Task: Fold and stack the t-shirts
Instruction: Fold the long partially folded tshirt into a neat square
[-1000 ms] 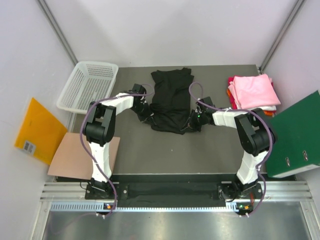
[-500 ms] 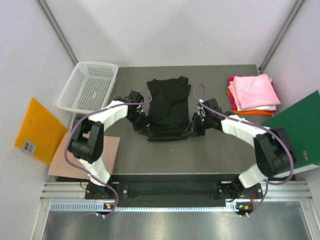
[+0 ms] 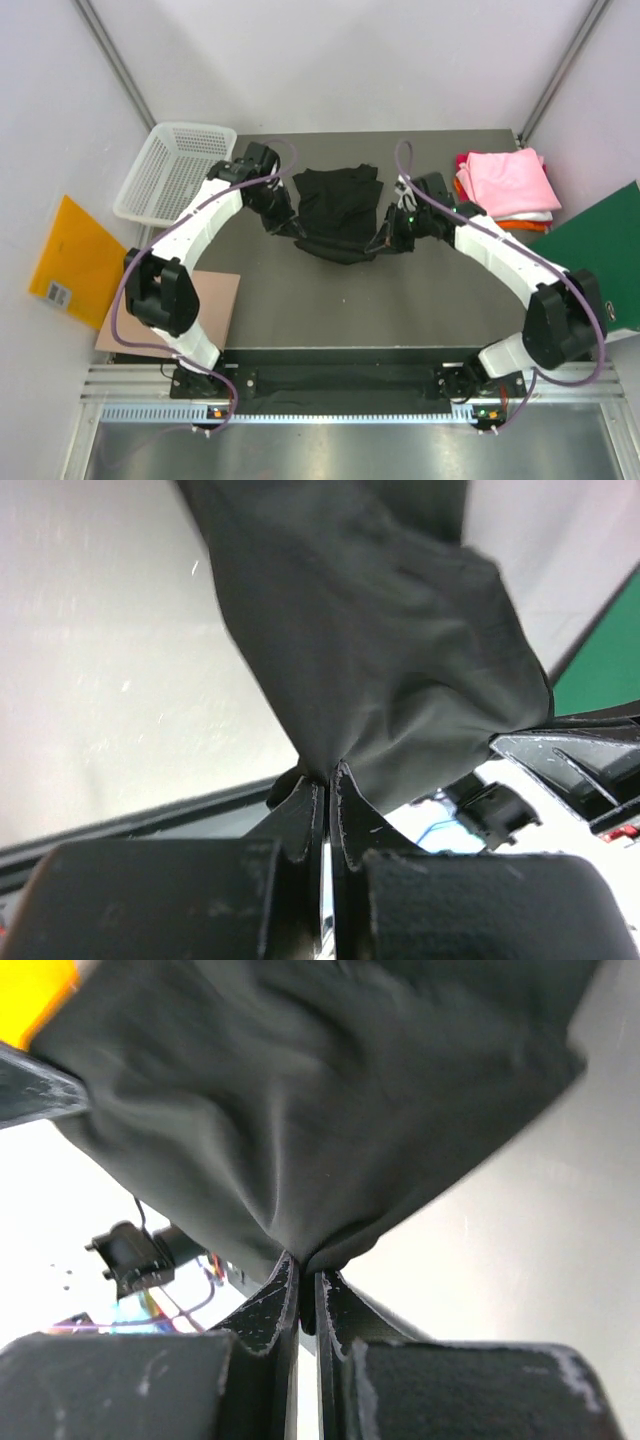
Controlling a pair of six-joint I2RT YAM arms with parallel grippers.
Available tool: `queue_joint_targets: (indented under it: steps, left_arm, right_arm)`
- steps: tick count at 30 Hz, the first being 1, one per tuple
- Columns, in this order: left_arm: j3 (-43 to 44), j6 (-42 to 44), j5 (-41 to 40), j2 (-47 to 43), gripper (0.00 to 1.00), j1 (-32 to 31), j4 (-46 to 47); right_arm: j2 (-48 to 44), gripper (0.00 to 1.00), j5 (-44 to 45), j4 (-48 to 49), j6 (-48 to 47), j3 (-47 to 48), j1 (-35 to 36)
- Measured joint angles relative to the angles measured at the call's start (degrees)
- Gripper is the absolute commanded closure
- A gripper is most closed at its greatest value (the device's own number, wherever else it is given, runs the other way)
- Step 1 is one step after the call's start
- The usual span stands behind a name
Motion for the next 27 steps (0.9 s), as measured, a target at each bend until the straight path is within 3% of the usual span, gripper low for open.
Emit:
queue_joint_targets:
  steps: [9,19,27]
  left_arm:
    - [12.1,-0.3,2.8,12.9,1.0,4.2,0.9]
    - [30.2,-2.9,7.6,26.9,1.0,6.7,4.8]
    - [31.9,-8.2,12.7,32.2,1.0,9.6,13.5]
  right_arm:
    - [16.5,0.97,0.1,-3.0,-7.4,20.8,-5.8]
    - [33.5,0.94,-4.0,-2.7,-10.6,37.4,-9.5]
    - [42.4,0.92,-9.0,2.6,-7.2,44.4,-11.5]
